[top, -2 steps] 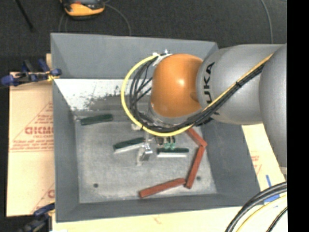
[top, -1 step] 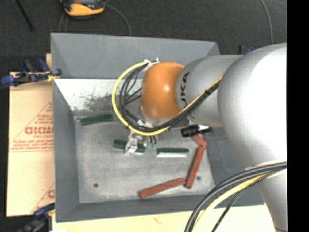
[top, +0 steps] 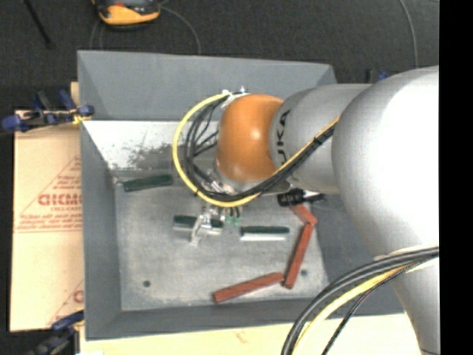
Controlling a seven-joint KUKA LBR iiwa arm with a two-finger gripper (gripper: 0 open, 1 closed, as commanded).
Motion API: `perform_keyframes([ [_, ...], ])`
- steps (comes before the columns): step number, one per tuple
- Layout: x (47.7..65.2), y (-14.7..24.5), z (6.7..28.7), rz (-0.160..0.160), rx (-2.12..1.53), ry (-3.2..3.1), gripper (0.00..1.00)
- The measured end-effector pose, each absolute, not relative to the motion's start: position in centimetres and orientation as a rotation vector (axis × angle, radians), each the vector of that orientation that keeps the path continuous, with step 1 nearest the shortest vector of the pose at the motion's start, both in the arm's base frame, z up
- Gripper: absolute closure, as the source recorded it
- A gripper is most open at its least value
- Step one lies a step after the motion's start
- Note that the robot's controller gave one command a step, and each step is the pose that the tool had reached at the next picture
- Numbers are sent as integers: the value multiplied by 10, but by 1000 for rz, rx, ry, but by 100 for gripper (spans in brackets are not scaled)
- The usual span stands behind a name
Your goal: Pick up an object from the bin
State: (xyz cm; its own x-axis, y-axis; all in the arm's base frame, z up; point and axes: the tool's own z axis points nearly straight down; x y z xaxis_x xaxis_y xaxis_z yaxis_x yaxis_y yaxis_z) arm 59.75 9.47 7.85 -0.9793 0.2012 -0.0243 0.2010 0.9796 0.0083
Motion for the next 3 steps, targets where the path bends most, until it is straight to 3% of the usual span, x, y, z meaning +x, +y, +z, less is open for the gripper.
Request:
perform_keyframes([
  [1,592,98,79,8,318,3132,100],
  [2,592,98,79,9,318,3131,100],
  [3,556,86,224,2,326,3121,100],
])
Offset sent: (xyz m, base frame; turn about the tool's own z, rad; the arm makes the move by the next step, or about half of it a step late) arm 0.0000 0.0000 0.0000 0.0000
